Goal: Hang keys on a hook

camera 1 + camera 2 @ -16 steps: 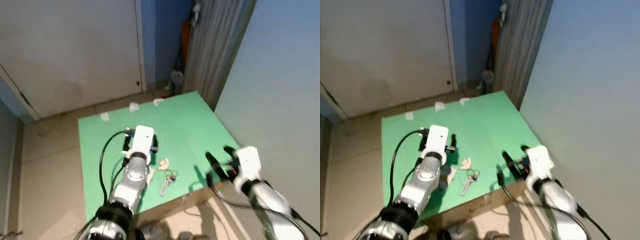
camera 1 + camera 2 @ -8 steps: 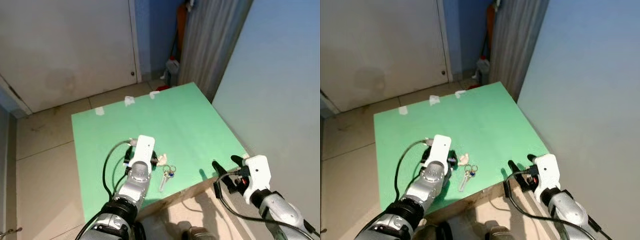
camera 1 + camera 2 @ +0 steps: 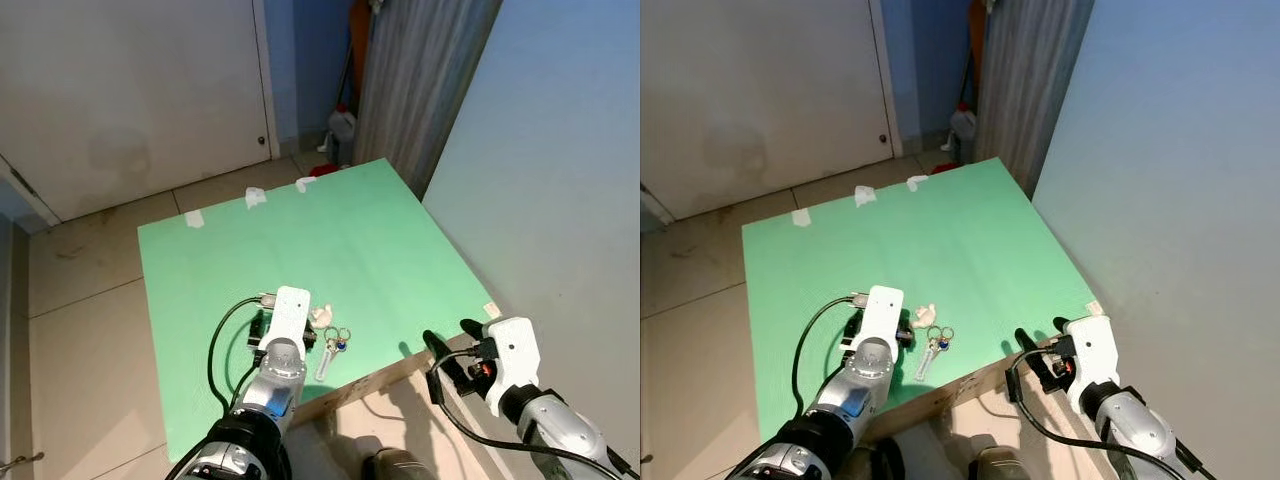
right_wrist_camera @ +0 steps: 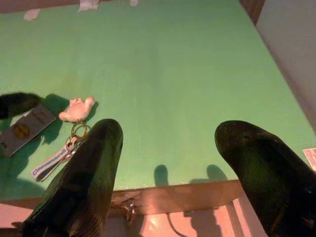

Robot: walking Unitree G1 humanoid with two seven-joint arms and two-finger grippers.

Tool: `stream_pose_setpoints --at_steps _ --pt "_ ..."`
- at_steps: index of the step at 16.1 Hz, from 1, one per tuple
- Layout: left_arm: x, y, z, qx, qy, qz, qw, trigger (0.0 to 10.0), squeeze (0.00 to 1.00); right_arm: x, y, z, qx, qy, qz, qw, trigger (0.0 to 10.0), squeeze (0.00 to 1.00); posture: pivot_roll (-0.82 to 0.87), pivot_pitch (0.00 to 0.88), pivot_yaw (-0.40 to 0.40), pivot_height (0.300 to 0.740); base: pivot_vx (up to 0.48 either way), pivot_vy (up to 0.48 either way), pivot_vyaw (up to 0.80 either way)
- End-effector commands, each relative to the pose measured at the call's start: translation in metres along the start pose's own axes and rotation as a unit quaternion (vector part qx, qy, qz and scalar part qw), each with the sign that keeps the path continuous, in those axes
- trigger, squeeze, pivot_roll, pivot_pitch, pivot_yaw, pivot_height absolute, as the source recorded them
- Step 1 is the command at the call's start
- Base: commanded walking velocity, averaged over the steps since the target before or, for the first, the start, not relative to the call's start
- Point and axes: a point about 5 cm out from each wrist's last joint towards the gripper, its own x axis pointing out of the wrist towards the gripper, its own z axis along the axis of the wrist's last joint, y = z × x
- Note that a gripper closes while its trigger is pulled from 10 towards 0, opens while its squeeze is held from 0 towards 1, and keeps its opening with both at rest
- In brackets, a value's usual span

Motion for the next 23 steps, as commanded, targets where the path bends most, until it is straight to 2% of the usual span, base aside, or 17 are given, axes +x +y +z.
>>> stream_pose_setpoints --at_steps 1,4,6,7,11,12,14,16,17,21,23 --pt "-0.006 0.000 -0.012 -0.010 0.016 0.011 1.000 10.0 0.00 -0.003 0.002 -0.002 -0.003 0.009 0.006 1.000 10.0 0.00 -0.38 0.143 0.023 0.740 0.000 0.000 0.00" --pt "-0.016 0.005 -0.023 -0.025 0.029 0.013 0.999 10.0 0.00 -0.005 0.004 -0.005 -0.003 0.019 0.016 1.000 10.0 0.00 -0.35 0.161 0.011 0.740 0.000 0.000 0.00" --pt "-0.026 0.001 -0.028 -0.044 0.036 0.012 0.998 10.0 0.00 -0.008 0.005 -0.007 -0.006 0.028 0.027 0.999 10.0 0.00 -0.34 0.187 -0.012 0.740 0.000 0.000 0.00" --pt "-0.033 -0.002 -0.033 -0.068 0.049 0.010 0.996 10.0 0.00 -0.010 0.005 -0.008 -0.010 0.037 0.037 0.999 10.0 0.00 -0.33 0.202 -0.029 0.740 0.000 0.000 0.00" --pt "-0.045 -0.006 -0.038 -0.110 0.055 0.005 0.992 10.0 0.00 -0.012 -0.001 -0.008 -0.019 0.049 0.048 0.997 10.0 0.00 -0.31 0.232 -0.063 0.740 0.000 0.000 0.00" --pt "-0.048 -0.008 -0.037 -0.132 0.045 -0.005 0.990 10.0 0.00 -0.012 -0.004 -0.005 -0.022 0.048 0.048 0.997 10.0 0.00 -0.32 0.235 -0.068 0.740 0.000 0.000 0.00" --pt "-0.049 -0.006 -0.030 -0.097 0.018 0.002 0.995 10.0 0.00 -0.013 -0.004 0.001 -0.025 0.037 0.050 0.998 10.0 0.00 -0.33 0.236 -0.068 0.740 0.000 0.000 0.00" --pt "-0.053 -0.009 -0.015 -0.071 -0.020 -0.004 0.997 10.0 0.00 -0.018 -0.004 -0.002 -0.024 0.040 0.052 0.998 10.0 0.00 -0.33 0.233 -0.060 0.740 0.000 0.000 0.00" --pt "-0.055 -0.010 -0.012 -0.069 -0.026 -0.008 0.997 10.0 0.00 -0.019 -0.003 -0.004 -0.024 0.042 0.053 0.997 10.0 0.00 -0.33 0.233 -0.059 0.740 0.000 0.000 0.00" --pt "-0.057 -0.015 -0.010 -0.109 -0.072 -0.035 0.991 10.0 0.00 -0.020 0.001 -0.005 -0.024 0.034 0.049 0.998 10.0 0.00 -0.35 0.235 -0.051 0.740 0.000 0.000 0.00" --pt "-0.064 -0.011 -0.012 -0.121 -0.134 -0.034 0.983 10.0 0.00 -0.025 -0.002 -0.005 -0.034 0.030 0.041 0.998 10.0 0.00 -0.37 0.245 -0.065 0.740 0.000 0.000 0.00"
